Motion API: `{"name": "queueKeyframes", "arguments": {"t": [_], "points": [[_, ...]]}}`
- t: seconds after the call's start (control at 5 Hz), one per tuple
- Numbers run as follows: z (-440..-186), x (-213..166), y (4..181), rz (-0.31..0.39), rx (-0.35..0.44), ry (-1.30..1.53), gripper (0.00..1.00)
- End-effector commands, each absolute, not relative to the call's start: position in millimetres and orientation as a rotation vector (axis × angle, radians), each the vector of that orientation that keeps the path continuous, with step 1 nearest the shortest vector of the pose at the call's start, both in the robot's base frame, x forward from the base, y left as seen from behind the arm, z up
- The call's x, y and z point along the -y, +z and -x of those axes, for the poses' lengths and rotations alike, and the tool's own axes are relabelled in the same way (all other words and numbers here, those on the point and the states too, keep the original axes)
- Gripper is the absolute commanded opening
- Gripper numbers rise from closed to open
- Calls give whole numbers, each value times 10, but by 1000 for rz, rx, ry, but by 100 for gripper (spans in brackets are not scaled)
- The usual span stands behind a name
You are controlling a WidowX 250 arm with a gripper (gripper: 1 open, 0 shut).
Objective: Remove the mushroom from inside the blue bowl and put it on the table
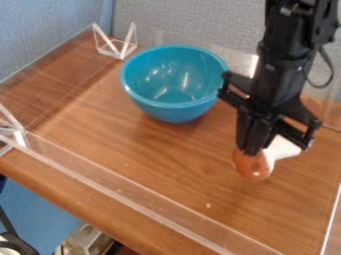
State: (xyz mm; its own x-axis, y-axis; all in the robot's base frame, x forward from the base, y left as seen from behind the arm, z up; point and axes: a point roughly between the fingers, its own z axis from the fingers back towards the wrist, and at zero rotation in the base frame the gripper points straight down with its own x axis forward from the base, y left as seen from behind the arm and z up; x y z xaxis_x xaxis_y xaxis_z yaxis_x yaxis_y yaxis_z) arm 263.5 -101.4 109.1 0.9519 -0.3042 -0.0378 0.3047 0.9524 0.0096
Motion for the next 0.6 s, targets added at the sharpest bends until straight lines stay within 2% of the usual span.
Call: {"name": "queueKeyframes", "arguments": {"t": [0.0,0.2,0.4], "points": [[-2631,1197,1086,0,6,-334,0],[-2624,1220,933,-10,9,-340,0],[-2577,1305,914,-17,28,-361,0]]}}
